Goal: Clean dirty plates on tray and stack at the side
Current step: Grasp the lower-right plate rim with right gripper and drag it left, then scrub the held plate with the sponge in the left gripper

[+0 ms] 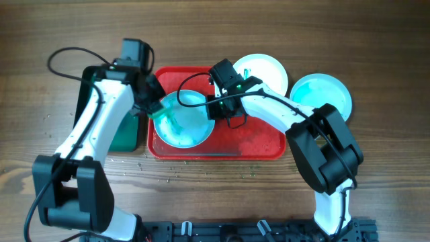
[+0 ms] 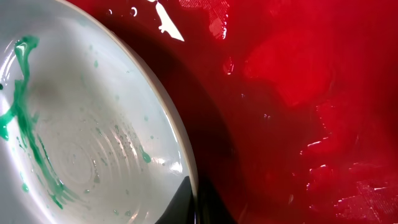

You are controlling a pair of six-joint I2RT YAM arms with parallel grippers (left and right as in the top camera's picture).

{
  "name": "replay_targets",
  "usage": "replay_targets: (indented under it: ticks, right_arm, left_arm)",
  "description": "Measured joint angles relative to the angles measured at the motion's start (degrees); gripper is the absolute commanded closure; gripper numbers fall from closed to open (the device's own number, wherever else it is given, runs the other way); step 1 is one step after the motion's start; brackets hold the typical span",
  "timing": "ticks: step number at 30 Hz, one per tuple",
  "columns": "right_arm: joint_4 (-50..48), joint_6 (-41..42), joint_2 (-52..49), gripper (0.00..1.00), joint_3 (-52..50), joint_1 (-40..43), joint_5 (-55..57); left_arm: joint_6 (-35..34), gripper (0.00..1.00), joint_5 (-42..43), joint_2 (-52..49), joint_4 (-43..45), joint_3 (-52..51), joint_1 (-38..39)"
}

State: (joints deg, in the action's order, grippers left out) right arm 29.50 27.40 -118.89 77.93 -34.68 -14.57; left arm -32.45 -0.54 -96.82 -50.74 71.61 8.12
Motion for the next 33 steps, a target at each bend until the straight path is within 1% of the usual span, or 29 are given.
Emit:
replay_targets:
  ticks: [5, 9, 13, 17, 24, 28, 29, 33]
  right_arm:
    - [-0.15, -0.76, -0.09, 0.96, 0.02, 0.46, -2.19]
    - [-1.49, -4.22, -1.4, 0.96, -0.02, 3.37, -9.88]
    - [-2.62, -5.73, -2.75, 0.96, -0.02, 6.25, -16.11]
    - [-3.08, -6.32, -2.93, 0.96, -0.07, 6.36, -17.03]
    - [-3.26, -6.32, -2.93, 0.96, -0.17, 6.38, -17.16]
    - [-3.45, -6.29, -2.93, 0.96, -0.17, 6.38, -17.16]
    - [-3.45, -6.29, -2.93, 0.96, -0.17, 6.38, -17.18]
    - [-3.48, -6.29, -2.93, 0.96, -0.17, 6.36, -17.25]
  left_arm:
    - [6.86, 0.96, 1.05, -0.07, 7.13, -7.17, 2.21]
    - [11.5, 0.96, 4.07, -0.11, 11.63, -11.39, 3.72]
    - [13.6, 0.96, 5.22, -0.11, 15.17, -14.8, 5.38]
    - [16.85, 0.96, 5.4, -0.11, 18.93, -17.55, 7.48]
    - [27.56, 0.96, 4.94, -0.11, 25.92, -19.39, 12.07]
    - [28.28, 0.96, 0.57, -0.22, 30.51, -19.63, 11.52]
    - [28.04, 0.96, -1.79, -0.7, 32.0, -19.63, 10.51]
    - [24.28, 0.96, -6.19, -2.99, 31.76, -19.32, 7.61]
